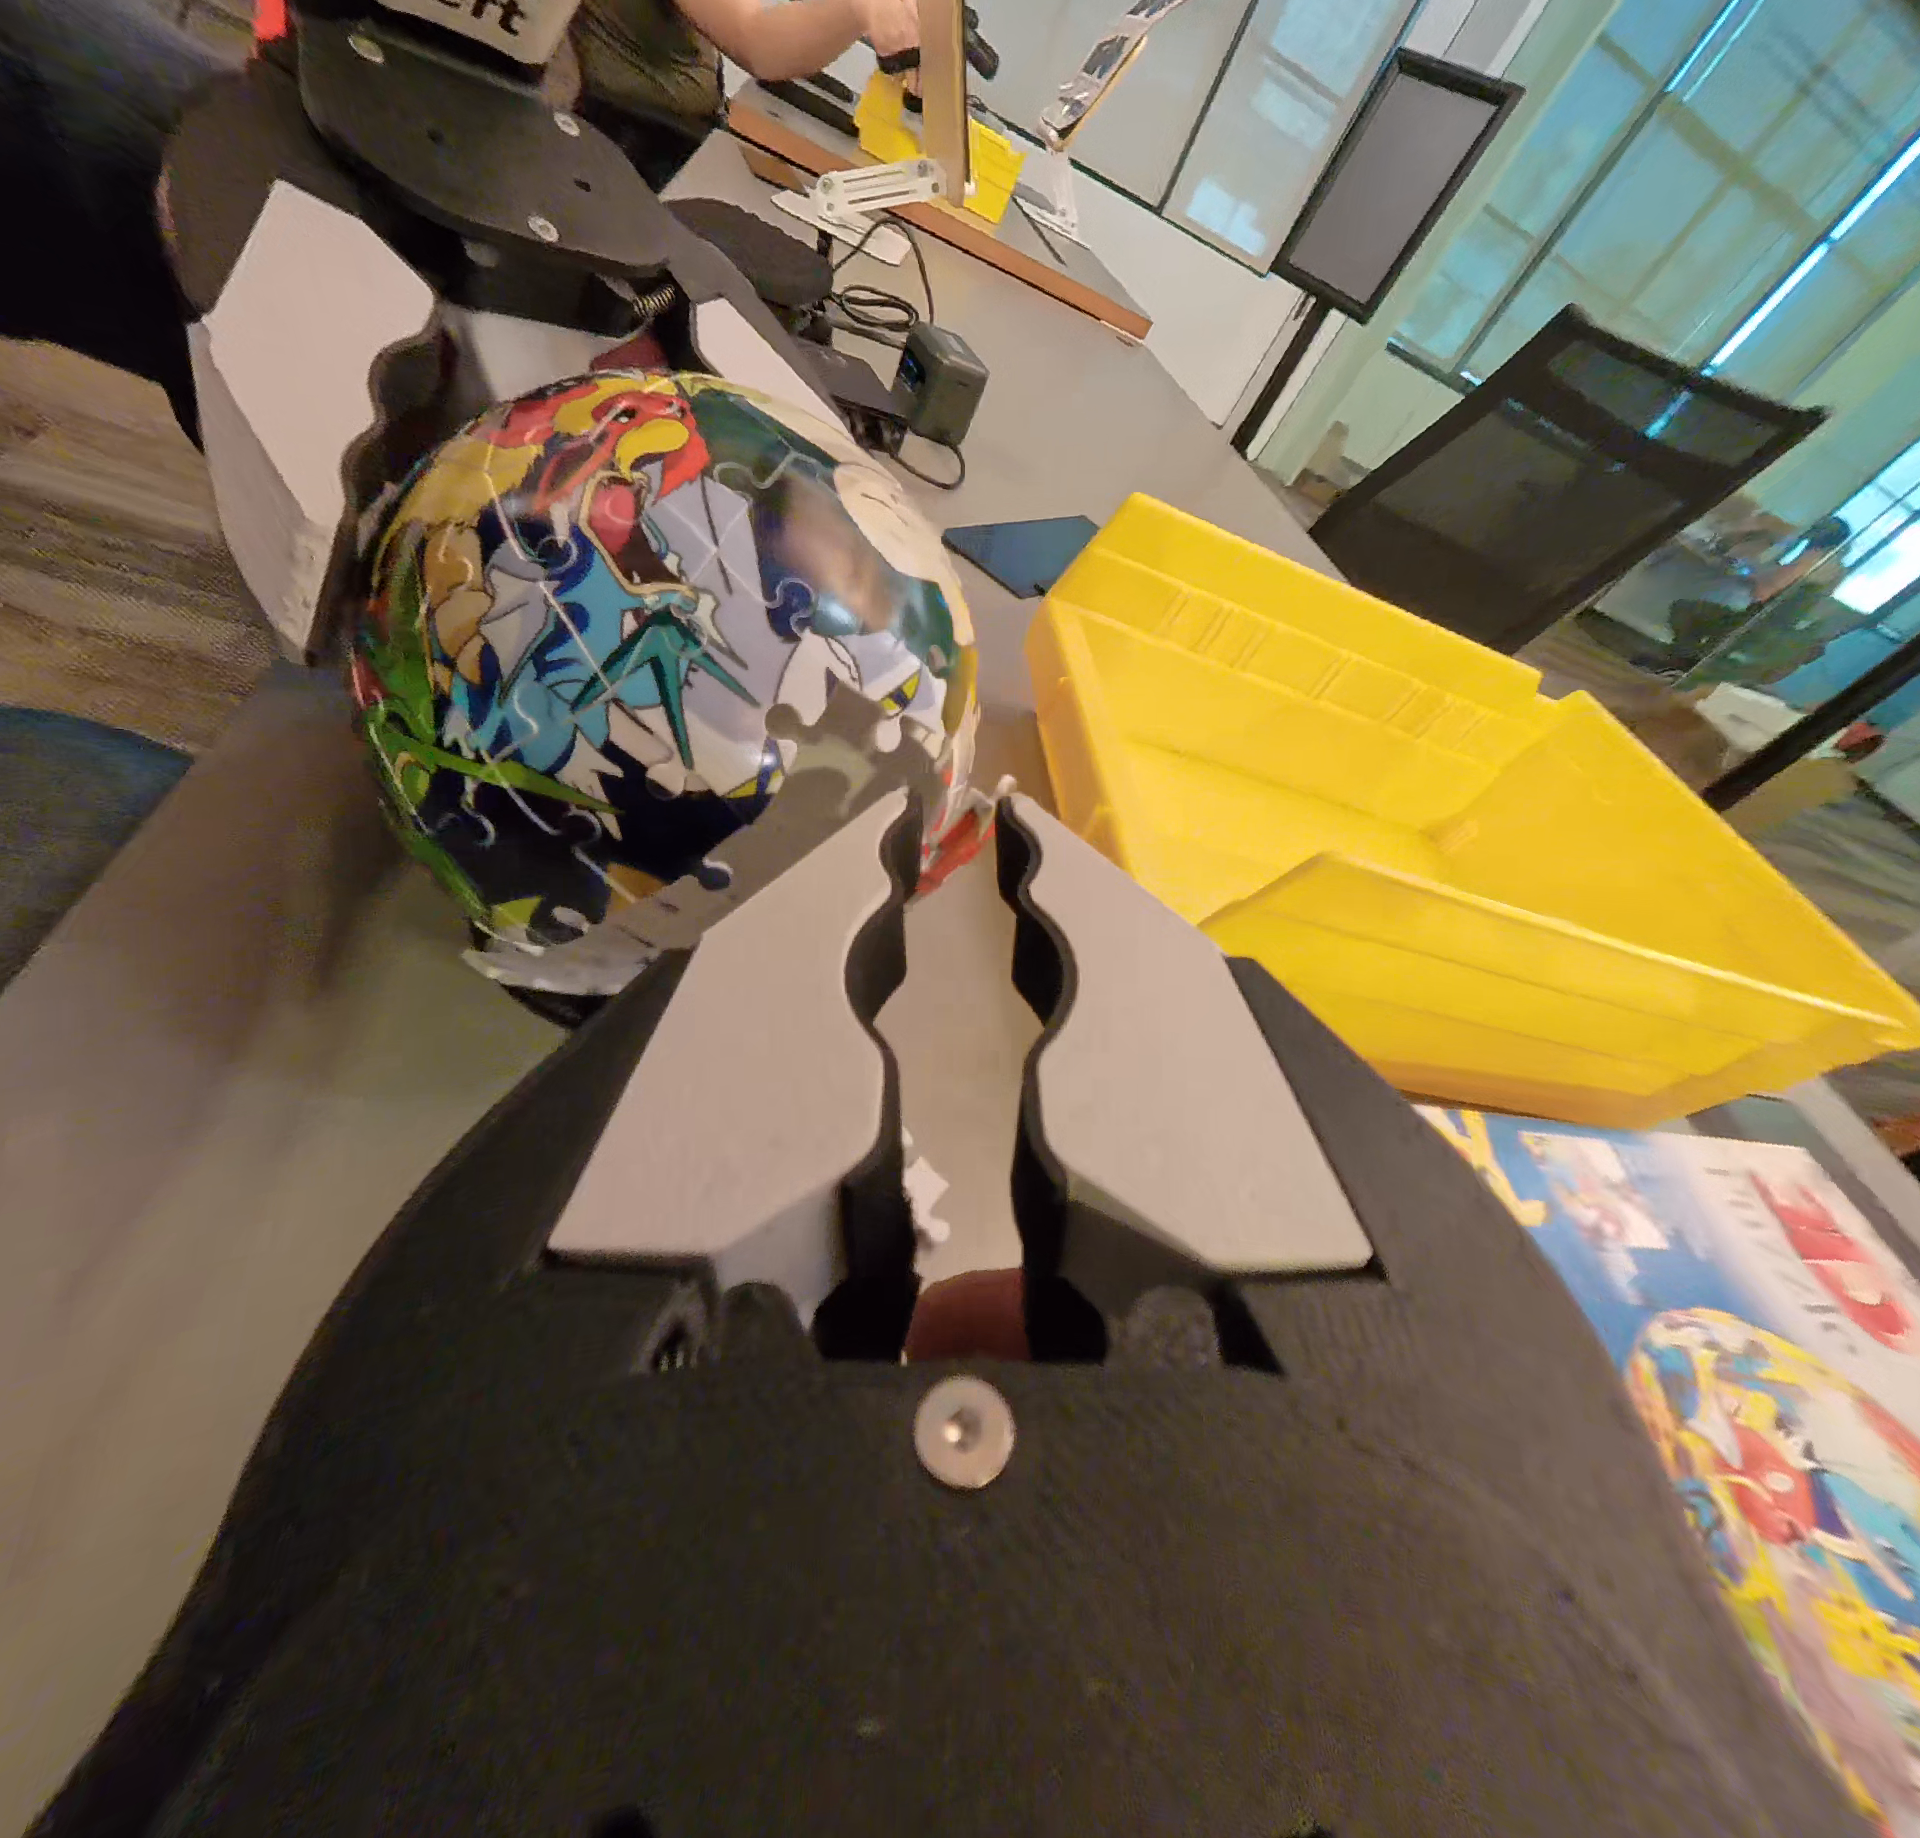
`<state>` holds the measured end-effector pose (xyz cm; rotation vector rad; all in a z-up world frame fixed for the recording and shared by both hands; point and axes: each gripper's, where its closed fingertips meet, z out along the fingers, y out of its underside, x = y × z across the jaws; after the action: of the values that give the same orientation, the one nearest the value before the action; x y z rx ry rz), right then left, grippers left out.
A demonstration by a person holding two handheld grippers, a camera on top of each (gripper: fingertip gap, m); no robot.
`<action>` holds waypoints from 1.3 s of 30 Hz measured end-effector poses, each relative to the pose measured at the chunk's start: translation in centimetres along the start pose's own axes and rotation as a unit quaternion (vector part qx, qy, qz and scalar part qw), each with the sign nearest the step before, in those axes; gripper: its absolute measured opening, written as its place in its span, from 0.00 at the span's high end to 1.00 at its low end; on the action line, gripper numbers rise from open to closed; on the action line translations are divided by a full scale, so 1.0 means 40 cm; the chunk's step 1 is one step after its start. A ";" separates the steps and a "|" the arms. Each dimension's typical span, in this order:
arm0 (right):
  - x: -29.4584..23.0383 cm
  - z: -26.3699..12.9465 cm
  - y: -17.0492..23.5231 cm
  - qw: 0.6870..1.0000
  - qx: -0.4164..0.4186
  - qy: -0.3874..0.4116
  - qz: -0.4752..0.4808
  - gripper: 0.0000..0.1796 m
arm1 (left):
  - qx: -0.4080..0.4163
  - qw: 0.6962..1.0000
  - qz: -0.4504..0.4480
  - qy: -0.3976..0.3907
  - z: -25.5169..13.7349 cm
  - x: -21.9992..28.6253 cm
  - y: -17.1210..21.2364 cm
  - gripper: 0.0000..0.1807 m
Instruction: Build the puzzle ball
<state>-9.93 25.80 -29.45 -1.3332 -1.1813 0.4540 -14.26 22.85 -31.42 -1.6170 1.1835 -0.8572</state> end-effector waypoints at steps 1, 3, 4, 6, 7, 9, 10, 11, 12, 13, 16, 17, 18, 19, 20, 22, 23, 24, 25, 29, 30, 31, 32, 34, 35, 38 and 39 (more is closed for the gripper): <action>-0.003 0.001 0.002 1.000 -0.001 -0.005 0.004 0.94 | 0.001 1.000 -0.001 0.000 0.001 0.000 0.000 0.25; -0.015 0.001 0.004 0.999 -0.002 -0.025 0.021 0.94 | 0.000 1.000 0.000 0.001 0.001 0.000 0.000 0.25; -0.022 -0.001 0.005 0.999 -0.001 -0.033 0.025 0.94 | -0.001 1.000 0.000 0.001 0.001 0.001 0.000 0.25; -0.025 -0.003 0.003 0.999 0.002 -0.037 0.028 0.98 | -0.001 1.000 0.001 0.000 0.000 0.001 0.000 0.25; -0.024 -0.002 0.002 0.999 0.002 -0.039 0.035 0.99 | -0.001 1.000 0.000 0.000 0.000 0.001 0.000 0.25; -0.023 0.001 0.003 0.999 0.000 -0.040 0.036 0.99 | 0.000 1.000 0.000 0.000 0.001 0.001 0.000 0.25; -0.023 0.001 0.003 0.999 -0.001 -0.039 0.035 0.99 | 0.001 1.000 -0.001 0.000 0.001 0.000 0.000 0.25; -0.024 0.001 0.003 0.999 0.000 -0.040 0.036 0.99 | 0.002 1.000 -0.001 0.000 0.000 0.000 -0.001 0.25; -0.024 0.001 0.003 0.998 0.000 -0.040 0.038 0.99 | 0.003 1.000 -0.001 0.000 0.000 0.000 0.000 0.25; -0.023 0.000 0.002 0.998 0.000 -0.040 0.038 0.99 | 0.003 1.000 -0.001 -0.001 0.000 -0.001 0.000 0.25; -0.027 -0.004 0.000 0.998 0.002 -0.044 0.040 0.99 | 0.004 1.000 -0.001 -0.001 -0.001 -0.001 0.000 0.25; -0.027 -0.005 0.001 0.998 0.002 -0.046 0.042 0.99 | 0.003 1.000 -0.001 -0.002 -0.001 -0.001 0.000 0.25; -0.026 -0.005 0.001 0.998 0.004 -0.047 0.047 0.99 | 0.003 1.000 -0.001 -0.002 -0.001 -0.001 0.000 0.25; -0.027 -0.005 0.002 0.998 0.004 -0.049 0.050 0.99 | 0.004 1.000 -0.001 -0.002 0.000 -0.001 0.000 0.25; -0.029 -0.006 0.001 0.997 0.004 -0.052 0.049 0.99 | 0.005 1.000 -0.001 -0.001 0.000 -0.001 0.000 0.25; -0.028 -0.007 0.000 0.997 0.004 -0.058 0.055 0.99 | 0.005 1.000 -0.001 -0.001 -0.001 -0.001 0.000 0.25; -0.026 -0.006 0.001 0.997 0.005 -0.058 0.059 0.99 | 0.006 1.000 -0.002 -0.001 0.000 -0.001 -0.001 0.25; -0.028 -0.006 0.001 0.997 0.005 -0.057 0.054 0.99 | 0.007 1.000 -0.002 -0.001 0.000 -0.001 -0.001 0.25; -0.028 -0.006 0.000 0.997 0.004 -0.055 0.048 1.00 | 0.007 1.000 -0.003 0.000 0.000 -0.001 -0.001 0.25; -0.026 -0.011 0.001 0.997 0.009 -0.061 0.055 1.00 | 0.010 1.000 -0.005 -0.002 -0.002 -0.002 -0.001 0.25; -0.026 -0.011 0.001 0.996 0.010 -0.061 0.058 1.00 | 0.010 1.000 -0.005 -0.002 -0.002 -0.003 -0.002 0.25; -0.026 -0.012 0.000 0.997 0.011 -0.060 0.055 1.00 | 0.011 1.000 -0.005 -0.002 -0.002 -0.003 -0.002 0.25; -0.025 -0.010 0.001 0.997 0.011 -0.059 0.056 1.00 | 0.011 1.000 -0.006 -0.001 -0.002 -0.002 -0.001 0.25; -0.026 -0.008 -0.003 0.996 0.012 -0.061 0.070 1.00 | 0.010 1.000 -0.006 -0.001 -0.001 -0.002 -0.001 0.25; -0.026 -0.007 -0.004 0.996 0.014 -0.059 0.069 1.00 | 0.011 1.000 -0.006 -0.001 -0.002 -0.003 -0.001 0.25; -0.028 -0.009 -0.006 0.996 0.015 -0.059 0.072 0.99 | 0.012 1.000 -0.006 -0.001 -0.001 -0.001 0.000 0.25; -0.028 -0.008 -0.007 0.995 0.016 -0.059 0.077 1.00 | 0.012 1.000 -0.006 -0.001 -0.001 -0.001 0.000 0.25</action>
<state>-10.21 24.64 -29.60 -1.3920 -1.1664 0.6681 -14.31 22.90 -31.41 -1.6066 1.1587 -0.8753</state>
